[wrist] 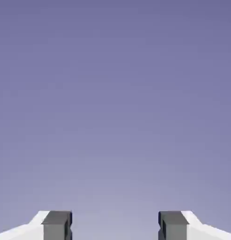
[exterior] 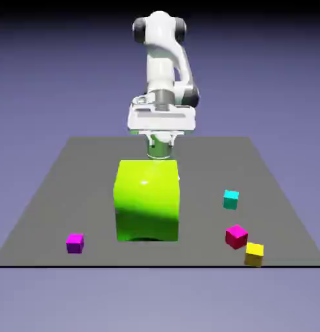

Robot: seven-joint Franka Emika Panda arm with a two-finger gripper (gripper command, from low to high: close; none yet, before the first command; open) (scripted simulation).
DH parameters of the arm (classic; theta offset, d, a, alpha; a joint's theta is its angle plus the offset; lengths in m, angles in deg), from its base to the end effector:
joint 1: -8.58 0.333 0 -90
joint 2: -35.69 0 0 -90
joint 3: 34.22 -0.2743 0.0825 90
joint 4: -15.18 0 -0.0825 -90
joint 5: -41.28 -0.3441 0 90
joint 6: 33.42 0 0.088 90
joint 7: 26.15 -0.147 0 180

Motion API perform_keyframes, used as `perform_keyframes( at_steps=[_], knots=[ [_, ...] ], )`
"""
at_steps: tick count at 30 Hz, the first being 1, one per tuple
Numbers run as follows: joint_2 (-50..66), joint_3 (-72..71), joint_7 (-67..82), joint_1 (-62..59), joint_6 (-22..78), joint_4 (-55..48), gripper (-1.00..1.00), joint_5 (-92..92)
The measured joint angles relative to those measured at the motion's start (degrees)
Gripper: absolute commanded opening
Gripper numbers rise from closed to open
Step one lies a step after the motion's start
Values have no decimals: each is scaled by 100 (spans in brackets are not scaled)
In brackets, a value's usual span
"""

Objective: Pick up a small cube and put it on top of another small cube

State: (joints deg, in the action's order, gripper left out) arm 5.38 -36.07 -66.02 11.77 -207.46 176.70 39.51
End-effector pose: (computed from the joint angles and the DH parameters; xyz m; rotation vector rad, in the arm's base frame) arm 0.4091 0.0331 0.3987 -2.5576 0.8410 -0.9771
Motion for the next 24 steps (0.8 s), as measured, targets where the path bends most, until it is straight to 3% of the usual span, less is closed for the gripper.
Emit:
perform_keyframes(
  at_steps=[15,17,20,24],
  knots=[
    [2924,-2295,3219,3133,-52,655,0,-2205],
    [2951,-2315,3249,3424,-52,661,0,-2225],
    [3064,-2174,3065,2949,-141,635,0,-1976],
    [3519,-1606,2332,3533,-498,529,0,-980]
  ],
)
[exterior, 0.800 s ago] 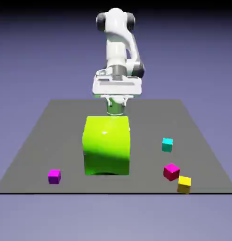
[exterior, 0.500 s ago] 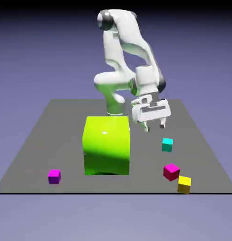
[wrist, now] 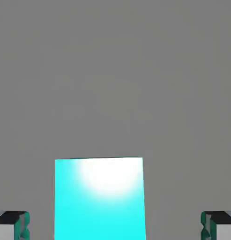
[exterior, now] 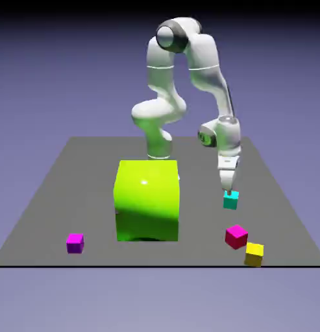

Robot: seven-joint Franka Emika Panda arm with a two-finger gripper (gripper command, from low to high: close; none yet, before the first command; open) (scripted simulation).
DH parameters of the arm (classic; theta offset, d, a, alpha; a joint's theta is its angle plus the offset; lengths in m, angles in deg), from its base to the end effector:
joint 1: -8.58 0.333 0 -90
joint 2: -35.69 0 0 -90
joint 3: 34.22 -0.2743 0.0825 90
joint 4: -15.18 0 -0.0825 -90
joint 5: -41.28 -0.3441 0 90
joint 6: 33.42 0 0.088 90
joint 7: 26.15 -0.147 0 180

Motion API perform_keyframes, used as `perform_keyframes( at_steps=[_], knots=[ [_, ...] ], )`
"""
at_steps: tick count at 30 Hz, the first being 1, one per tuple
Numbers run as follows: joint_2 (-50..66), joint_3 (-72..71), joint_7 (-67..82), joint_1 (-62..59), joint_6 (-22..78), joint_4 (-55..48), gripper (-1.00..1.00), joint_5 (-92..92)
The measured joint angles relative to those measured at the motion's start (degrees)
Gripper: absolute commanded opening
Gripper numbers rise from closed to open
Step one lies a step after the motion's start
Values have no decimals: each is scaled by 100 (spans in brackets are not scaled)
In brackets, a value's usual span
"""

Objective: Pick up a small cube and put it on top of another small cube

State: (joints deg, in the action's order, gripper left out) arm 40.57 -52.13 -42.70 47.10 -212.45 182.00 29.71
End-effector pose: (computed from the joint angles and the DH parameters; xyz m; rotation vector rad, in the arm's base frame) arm 0.1994 0.2781 0.1369 -2.9374 -0.7369 -0.1185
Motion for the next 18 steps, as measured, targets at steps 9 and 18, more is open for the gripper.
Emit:
perform_keyframes(
  at_steps=[9,18],
  knots=[
    [1023,1278,-1651,713,-804,-238,0,2241],
    [868,1083,-1406,605,-680,-201,-100,1906]
  ],
)
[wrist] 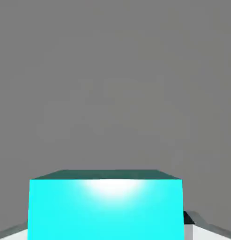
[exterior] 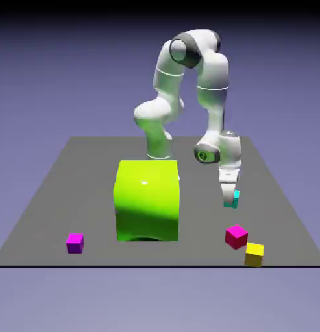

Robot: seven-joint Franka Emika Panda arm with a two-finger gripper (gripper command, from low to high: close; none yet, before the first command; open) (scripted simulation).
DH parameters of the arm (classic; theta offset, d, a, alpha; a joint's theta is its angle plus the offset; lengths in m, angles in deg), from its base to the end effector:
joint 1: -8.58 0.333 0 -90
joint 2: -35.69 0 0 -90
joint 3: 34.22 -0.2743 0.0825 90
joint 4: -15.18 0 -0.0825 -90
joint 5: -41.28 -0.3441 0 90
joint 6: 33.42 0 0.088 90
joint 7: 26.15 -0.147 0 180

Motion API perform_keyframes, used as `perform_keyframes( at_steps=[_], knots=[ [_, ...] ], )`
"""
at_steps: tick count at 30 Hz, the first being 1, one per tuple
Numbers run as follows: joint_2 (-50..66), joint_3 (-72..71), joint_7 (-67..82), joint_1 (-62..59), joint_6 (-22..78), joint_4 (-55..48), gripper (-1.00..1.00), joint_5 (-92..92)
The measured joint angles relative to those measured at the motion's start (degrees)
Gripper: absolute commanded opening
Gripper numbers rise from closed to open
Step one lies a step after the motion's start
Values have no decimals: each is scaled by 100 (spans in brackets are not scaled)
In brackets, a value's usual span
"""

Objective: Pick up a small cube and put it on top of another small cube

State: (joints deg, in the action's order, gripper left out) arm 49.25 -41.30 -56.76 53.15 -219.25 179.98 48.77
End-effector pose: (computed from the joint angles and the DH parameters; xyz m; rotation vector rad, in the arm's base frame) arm 0.1980 0.2805 0.1055 -2.9348 -0.7382 -0.1196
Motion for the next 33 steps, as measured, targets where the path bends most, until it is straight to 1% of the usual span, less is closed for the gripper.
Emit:
perform_keyframes(
  at_steps=[13,14,16,18,19,27,29,33],
  knots=[
    [-1436,-1783,2319,-963,1130,333,-100,-3146],
    [-1436,-1783,2319,-952,1130,333,-100,-3147],
    [-1298,-1496,2201,-835,1411,-82,-100,-2879],
    [-1159,-1175,2083,-1457,1691,-497,-100,-2610],
    [-1091,-1020,2024,-1348,1832,-705,-100,-2476],
    [-540,224,1554,-1802,2955,-2366,-100,-1405],
    [-523,262,1540,-1817,2989,-2417,-100,-1372],
    [306,253,1572,-1791,2300,-2559,-100,-1392]
  ],
)
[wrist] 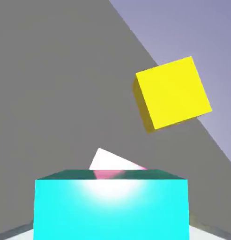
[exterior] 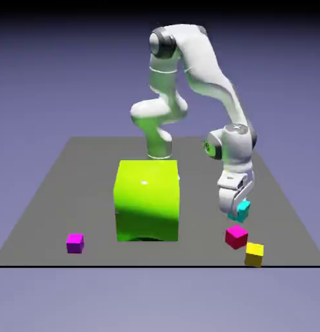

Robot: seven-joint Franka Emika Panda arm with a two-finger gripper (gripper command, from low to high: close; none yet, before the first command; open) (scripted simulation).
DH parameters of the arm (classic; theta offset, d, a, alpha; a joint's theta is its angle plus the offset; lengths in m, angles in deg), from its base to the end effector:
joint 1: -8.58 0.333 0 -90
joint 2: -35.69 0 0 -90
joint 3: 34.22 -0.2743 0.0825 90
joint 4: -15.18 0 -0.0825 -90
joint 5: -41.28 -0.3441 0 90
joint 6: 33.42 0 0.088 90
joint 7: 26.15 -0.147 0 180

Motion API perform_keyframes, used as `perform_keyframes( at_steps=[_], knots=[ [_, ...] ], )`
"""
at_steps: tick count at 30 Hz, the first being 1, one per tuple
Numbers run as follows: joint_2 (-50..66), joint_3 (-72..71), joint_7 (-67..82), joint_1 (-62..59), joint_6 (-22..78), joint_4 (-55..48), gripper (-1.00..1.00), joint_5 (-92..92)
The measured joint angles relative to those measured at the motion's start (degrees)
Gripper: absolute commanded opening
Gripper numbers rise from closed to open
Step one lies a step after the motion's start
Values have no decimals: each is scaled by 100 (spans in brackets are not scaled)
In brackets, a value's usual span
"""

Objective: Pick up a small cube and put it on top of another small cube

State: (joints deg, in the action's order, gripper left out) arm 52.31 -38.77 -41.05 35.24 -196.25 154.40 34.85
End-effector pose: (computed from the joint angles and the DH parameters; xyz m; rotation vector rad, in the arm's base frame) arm 0.4106 0.2462 0.1571 -3.0224 -0.2647 -0.1330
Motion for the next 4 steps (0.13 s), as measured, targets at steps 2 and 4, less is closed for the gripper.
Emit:
perform_keyframes(
  at_steps=[2,4],
  knots=[
    [285,-3,11,9,-237,-49,100,-7],
    [286,-3,14,9,-240,-49,100,-10]
  ],
)
